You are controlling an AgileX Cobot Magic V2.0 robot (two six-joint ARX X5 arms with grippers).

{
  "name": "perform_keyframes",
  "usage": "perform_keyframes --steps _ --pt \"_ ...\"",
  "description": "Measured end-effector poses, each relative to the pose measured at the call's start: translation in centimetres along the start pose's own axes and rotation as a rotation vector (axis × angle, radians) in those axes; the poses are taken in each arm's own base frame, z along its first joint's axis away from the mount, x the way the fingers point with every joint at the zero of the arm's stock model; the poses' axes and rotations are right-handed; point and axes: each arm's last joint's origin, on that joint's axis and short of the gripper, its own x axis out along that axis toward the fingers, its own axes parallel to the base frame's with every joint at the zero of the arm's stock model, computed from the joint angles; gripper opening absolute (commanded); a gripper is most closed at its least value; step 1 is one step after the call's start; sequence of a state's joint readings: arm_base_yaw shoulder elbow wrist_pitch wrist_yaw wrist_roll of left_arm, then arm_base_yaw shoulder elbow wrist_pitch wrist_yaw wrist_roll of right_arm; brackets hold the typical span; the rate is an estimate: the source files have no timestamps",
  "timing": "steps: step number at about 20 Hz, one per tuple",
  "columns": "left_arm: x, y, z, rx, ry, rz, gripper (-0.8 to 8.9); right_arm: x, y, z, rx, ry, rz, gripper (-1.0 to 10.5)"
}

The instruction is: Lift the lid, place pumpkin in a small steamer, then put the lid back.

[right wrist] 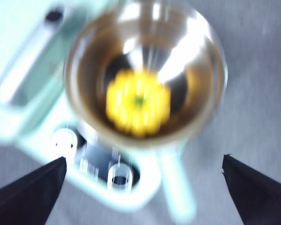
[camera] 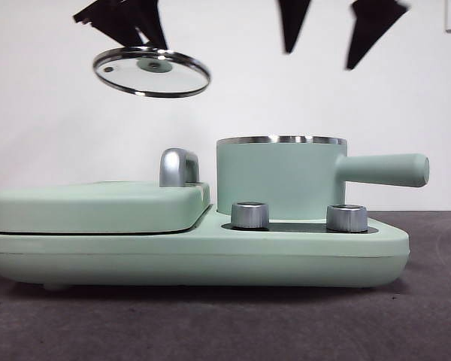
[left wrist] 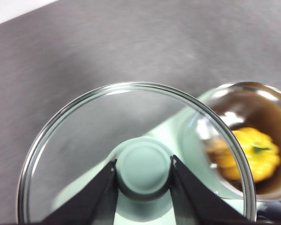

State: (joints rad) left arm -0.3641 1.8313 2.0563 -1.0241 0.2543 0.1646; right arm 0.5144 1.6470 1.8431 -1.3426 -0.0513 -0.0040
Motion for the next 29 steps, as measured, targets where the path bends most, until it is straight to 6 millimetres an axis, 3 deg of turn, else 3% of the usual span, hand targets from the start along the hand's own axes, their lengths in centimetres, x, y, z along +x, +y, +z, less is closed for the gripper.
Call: perform_keyframes --steps 5,8,13,17,22,29 --pt "0.9 -4.3 0.5 0.084 0.003 -0.084 0.19 -2.1 0.2 -8.1 -0.002 0.017 0.003 5.6" --pt "1.6 -6.5 0.6 0.143 0.008 -0.132 0.19 -2.7 0.4 -12.2 -0.004 -0.136 0.006 5.6" --pt "6.3 -9.3 0.2 0.236 0.073 -0.196 0.18 -2.3 0.3 -19.3 0.042 -0.383 0.019 5.6" --pt "7.0 -10.9 0.7 0.311 0.008 -0.220 0.18 -2.2 0.3 -23.4 0.091 -0.511 0.039 5.6" --pt "8.1 -11.0 0.9 0.323 -0.024 -0.280 0.18 -3.4 0.3 -25.4 0.143 -0.614 0.060 5.6" --pt "11.3 -10.8 0.0 0.310 0.039 -0.302 0.18 -3.5 0.3 -25.6 0.181 -0.627 0.053 5.6"
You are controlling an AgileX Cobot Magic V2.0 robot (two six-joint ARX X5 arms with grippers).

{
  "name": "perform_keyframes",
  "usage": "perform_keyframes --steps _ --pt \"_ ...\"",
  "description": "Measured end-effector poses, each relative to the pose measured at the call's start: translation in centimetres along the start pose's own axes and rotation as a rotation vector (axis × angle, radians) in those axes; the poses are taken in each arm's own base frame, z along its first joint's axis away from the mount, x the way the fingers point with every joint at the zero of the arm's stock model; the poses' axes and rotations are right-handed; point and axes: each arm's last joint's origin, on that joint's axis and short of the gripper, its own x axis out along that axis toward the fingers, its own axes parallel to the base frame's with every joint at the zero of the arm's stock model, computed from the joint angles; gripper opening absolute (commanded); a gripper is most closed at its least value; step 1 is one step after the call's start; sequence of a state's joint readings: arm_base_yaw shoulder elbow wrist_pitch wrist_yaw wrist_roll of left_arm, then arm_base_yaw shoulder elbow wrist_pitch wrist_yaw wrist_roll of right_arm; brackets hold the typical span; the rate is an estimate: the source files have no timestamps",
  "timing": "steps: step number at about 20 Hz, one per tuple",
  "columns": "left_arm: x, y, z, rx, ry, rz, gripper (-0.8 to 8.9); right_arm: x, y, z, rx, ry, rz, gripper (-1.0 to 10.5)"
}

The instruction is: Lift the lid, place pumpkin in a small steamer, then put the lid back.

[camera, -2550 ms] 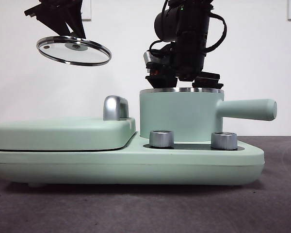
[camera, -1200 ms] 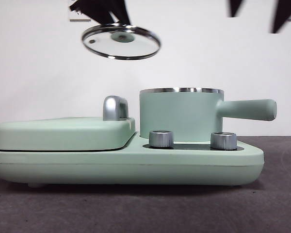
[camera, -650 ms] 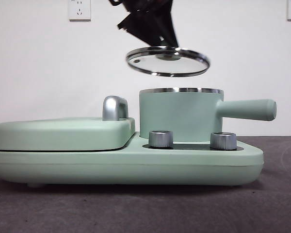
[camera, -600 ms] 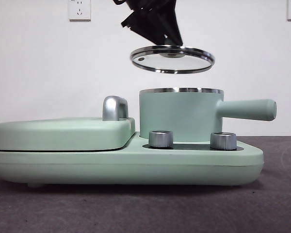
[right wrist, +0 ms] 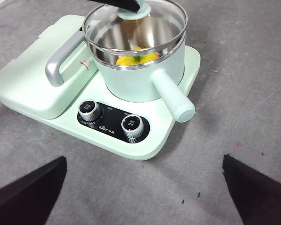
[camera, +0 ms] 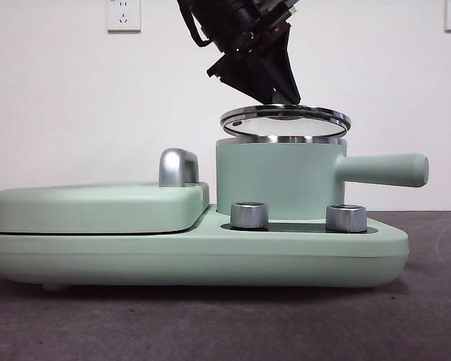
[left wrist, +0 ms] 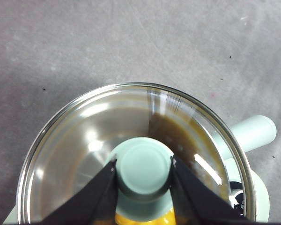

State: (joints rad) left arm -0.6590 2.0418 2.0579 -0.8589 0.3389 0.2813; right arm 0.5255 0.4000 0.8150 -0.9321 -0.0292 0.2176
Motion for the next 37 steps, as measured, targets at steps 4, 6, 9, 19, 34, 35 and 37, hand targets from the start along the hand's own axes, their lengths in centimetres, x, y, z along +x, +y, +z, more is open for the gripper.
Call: perform_keyframes --steps 4,6,9,19,34,35,37 --pt "-0.2 0.6 0.0 -0.002 -0.021 0.011 0.18 0.0 0.0 0.0 0.001 -0.001 -0.001 5.6" --pt "-0.3 0.9 0.0 -0.006 -0.021 0.016 0.18 0.0 0.0 0.0 0.002 -0.001 -0.001 5.6" --pt "-0.3 0.8 0.0 0.001 -0.028 -0.001 0.18 0.0 0.0 0.0 0.003 -0.001 -0.001 5.6" --pt "-0.2 0.6 -0.1 0.001 -0.025 -0.030 0.18 0.0 0.0 0.0 0.008 -0.001 -0.005 5.6" --pt "1.2 0.4 -1.1 0.013 -0.001 0.024 0.18 0.0 0.0 0.0 0.008 0.001 -0.008 5.6" --pt "1.2 0.4 -1.1 0.012 0.002 0.026 0.18 0.0 0.0 0.0 0.008 0.001 -0.008 5.6" --pt "1.2 0.3 -1.1 0.016 0.006 0.040 0.18 0.0 0.0 0.0 0.008 -0.001 -0.016 5.6"
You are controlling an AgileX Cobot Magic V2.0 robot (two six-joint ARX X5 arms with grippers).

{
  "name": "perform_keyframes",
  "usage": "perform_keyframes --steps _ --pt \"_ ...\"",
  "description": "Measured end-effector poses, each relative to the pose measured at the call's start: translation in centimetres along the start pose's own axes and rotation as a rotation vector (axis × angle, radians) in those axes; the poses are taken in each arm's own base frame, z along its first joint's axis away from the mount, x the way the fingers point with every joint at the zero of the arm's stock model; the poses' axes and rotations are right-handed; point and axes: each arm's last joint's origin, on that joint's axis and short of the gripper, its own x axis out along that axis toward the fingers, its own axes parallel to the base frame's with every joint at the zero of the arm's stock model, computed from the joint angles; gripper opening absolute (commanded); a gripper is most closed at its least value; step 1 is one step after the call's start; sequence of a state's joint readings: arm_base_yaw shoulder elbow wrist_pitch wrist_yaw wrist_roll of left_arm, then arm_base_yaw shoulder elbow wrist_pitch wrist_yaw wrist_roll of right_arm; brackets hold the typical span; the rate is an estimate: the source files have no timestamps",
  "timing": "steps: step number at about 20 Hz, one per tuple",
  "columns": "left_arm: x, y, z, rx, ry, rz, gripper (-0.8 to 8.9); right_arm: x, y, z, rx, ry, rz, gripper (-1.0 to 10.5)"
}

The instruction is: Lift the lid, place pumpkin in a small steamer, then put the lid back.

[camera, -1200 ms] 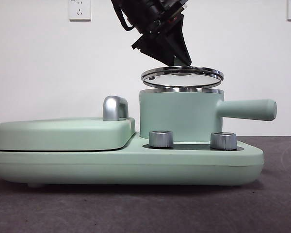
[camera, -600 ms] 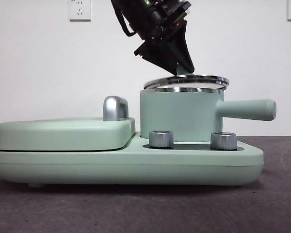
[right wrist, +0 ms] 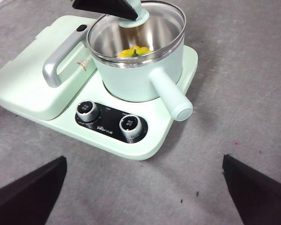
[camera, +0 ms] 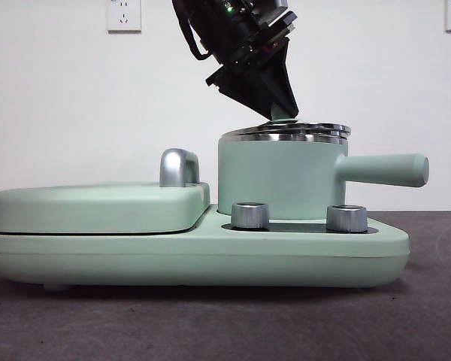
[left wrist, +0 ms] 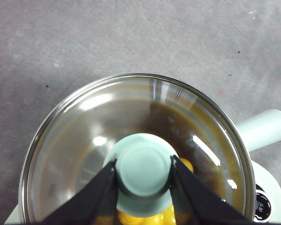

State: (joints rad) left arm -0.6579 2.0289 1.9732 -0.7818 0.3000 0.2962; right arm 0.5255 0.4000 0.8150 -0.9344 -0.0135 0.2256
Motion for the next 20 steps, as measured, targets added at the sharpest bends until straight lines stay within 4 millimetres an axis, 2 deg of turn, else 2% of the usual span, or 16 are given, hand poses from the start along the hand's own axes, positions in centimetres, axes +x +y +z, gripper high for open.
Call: perform_keyframes --steps 3,8,20 --pt "-0.06 -0.58 0.23 0.023 0.017 0.061 0.18 0.00 -0.03 0.01 0.000 -0.002 -0.010 5.6" --pt "-0.01 -0.85 0.23 0.026 0.029 0.068 0.17 -0.01 -0.03 0.00 0.000 -0.003 -0.010 5.6" --pt "-0.39 -1.11 0.16 -0.068 0.055 0.074 0.15 -0.01 -0.03 0.00 0.000 -0.003 -0.010 5.6"
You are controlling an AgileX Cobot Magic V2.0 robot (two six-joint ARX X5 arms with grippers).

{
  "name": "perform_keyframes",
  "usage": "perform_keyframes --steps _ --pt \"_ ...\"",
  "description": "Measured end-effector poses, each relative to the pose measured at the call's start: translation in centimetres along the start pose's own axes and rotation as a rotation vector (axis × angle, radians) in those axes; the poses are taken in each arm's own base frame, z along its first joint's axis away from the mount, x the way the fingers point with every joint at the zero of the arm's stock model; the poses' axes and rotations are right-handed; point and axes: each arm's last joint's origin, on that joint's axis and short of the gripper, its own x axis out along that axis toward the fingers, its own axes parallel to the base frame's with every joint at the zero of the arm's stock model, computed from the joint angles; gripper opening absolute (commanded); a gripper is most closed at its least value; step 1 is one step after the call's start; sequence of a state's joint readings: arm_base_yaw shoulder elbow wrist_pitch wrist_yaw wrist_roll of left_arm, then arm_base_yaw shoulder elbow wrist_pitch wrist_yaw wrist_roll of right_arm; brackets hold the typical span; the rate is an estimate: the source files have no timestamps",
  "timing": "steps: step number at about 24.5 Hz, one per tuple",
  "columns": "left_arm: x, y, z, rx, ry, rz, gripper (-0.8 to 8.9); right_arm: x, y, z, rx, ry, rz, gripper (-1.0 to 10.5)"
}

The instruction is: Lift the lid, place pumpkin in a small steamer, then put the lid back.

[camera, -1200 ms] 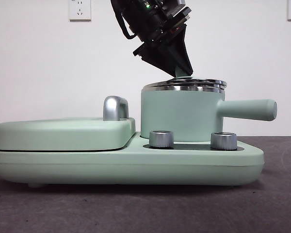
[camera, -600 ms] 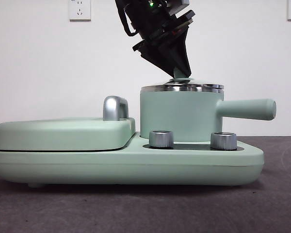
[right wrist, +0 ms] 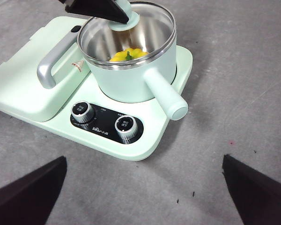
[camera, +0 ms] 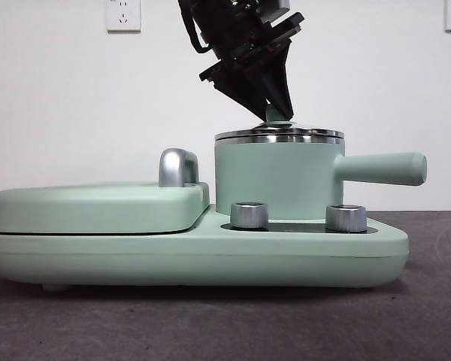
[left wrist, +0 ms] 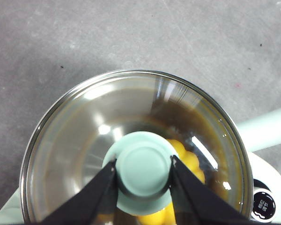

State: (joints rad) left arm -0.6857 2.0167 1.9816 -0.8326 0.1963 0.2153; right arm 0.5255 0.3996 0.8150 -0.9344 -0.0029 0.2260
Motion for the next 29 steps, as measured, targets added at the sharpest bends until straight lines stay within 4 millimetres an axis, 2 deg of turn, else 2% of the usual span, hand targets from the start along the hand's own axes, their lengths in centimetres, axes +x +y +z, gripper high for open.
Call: perform_keyframes --steps 3,5,6,8,9,10,13,15,17,20,22,26,29 --pt "0.0 0.0 0.0 -0.003 -0.001 0.001 0.20 0.0 0.0 0.0 0.000 0.000 0.000 5.6" --pt "0.0 0.0 0.0 -0.003 0.000 0.001 0.65 0.0 0.0 0.0 0.000 0.000 0.000 5.6" --pt "0.0 0.0 0.0 -0.003 0.000 0.001 1.53 0.0 0.0 0.0 0.000 0.000 0.000 5.6" --pt "0.0 0.0 0.0 -0.016 0.003 0.004 4.01 0.0 0.0 0.0 0.000 0.000 0.000 5.6" --pt "0.0 0.1 0.0 -0.027 0.006 0.013 4.87 0.0 0.0 0.0 0.000 0.000 0.000 5.6" --pt "-0.1 0.2 0.0 -0.041 0.007 0.016 5.18 0.0 0.0 0.0 0.000 0.000 0.000 5.6" --pt "-1.4 -0.1 -0.3 -0.077 0.043 0.011 5.20 0.0 0.0 0.0 0.000 0.000 0.000 5.6" --pt "-4.0 -0.6 -0.4 -0.095 0.053 0.010 5.19 0.0 0.0 0.0 0.000 0.000 0.000 5.6" --pt "-8.0 -1.5 -0.6 -0.114 0.053 0.010 5.18 0.0 0.0 0.0 0.000 0.001 0.003 5.6" --pt "-13.8 -2.9 -1.7 -0.131 0.067 0.007 5.18 0.0 0.1 0.0 0.000 0.010 0.043 5.6" --pt "-16.3 -3.7 -2.7 -0.136 0.051 0.009 5.18 0.0 0.3 -0.1 0.000 0.022 0.093 5.6" --pt "-19.2 -5.0 -5.7 -0.136 0.034 0.012 5.18 0.0 0.4 -0.1 0.000 0.031 0.133 5.6" --pt "-21.2 -6.1 -8.9 -0.133 0.014 0.015 5.17 0.0 0.4 -0.1 0.000 0.035 0.148 5.6"
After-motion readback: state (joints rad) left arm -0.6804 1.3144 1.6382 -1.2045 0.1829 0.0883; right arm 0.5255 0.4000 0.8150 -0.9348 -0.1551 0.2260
